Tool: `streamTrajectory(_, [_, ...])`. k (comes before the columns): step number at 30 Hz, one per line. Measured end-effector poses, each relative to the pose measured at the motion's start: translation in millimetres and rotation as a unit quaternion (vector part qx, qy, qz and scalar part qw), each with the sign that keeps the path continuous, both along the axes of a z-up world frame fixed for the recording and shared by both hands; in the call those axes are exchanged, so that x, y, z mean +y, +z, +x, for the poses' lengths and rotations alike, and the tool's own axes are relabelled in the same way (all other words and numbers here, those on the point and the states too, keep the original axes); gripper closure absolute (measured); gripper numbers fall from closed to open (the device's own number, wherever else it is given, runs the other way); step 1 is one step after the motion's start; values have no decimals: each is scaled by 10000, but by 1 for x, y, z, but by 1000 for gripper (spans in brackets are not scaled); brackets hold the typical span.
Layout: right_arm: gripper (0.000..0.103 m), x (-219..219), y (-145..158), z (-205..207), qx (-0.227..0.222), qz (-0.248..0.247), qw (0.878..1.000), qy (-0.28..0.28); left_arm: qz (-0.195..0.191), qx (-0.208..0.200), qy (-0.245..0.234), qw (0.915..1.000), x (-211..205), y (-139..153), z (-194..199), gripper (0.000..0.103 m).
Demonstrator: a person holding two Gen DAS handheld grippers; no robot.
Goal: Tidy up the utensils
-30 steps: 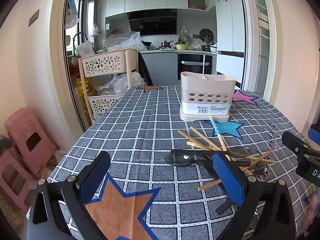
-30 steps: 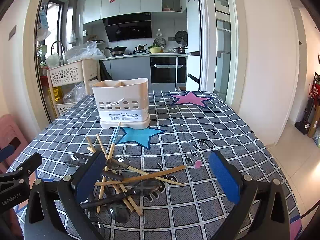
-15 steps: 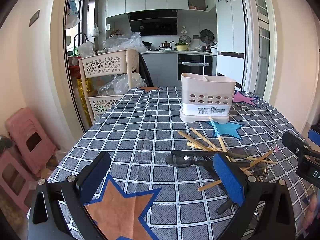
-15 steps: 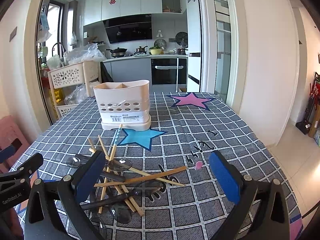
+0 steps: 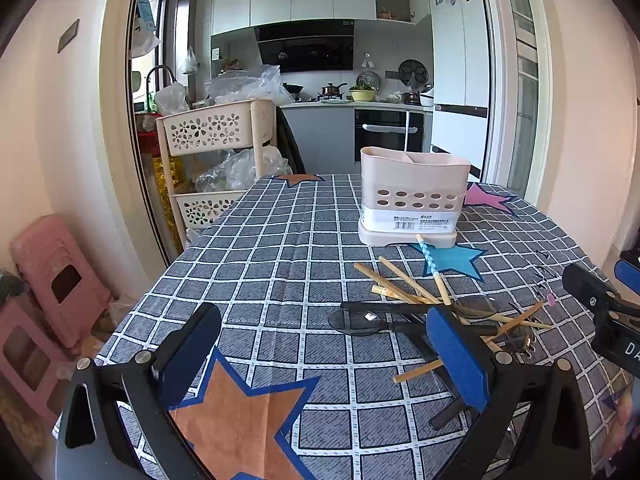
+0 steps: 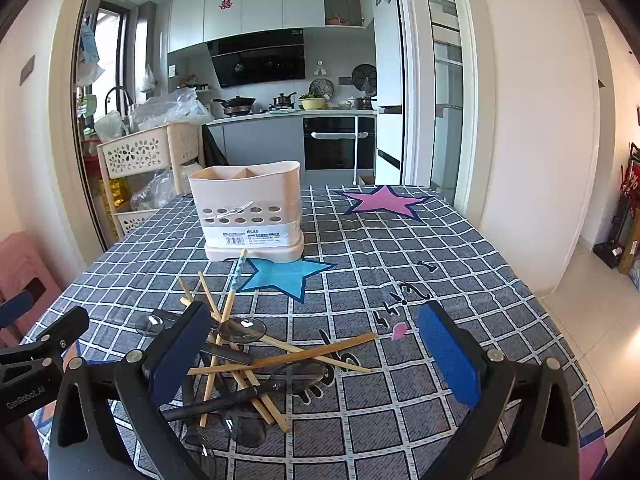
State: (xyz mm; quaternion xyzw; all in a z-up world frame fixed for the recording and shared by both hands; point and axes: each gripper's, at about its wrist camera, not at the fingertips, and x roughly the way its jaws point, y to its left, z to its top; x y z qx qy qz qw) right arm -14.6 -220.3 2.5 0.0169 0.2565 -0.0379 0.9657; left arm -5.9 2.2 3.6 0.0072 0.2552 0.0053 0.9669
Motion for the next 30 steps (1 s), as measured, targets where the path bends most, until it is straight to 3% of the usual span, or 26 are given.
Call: streamTrajectory(30, [0,2,1,-1,-13,7,10000,6,-23,-3,3,10000,1,1,-1,0])
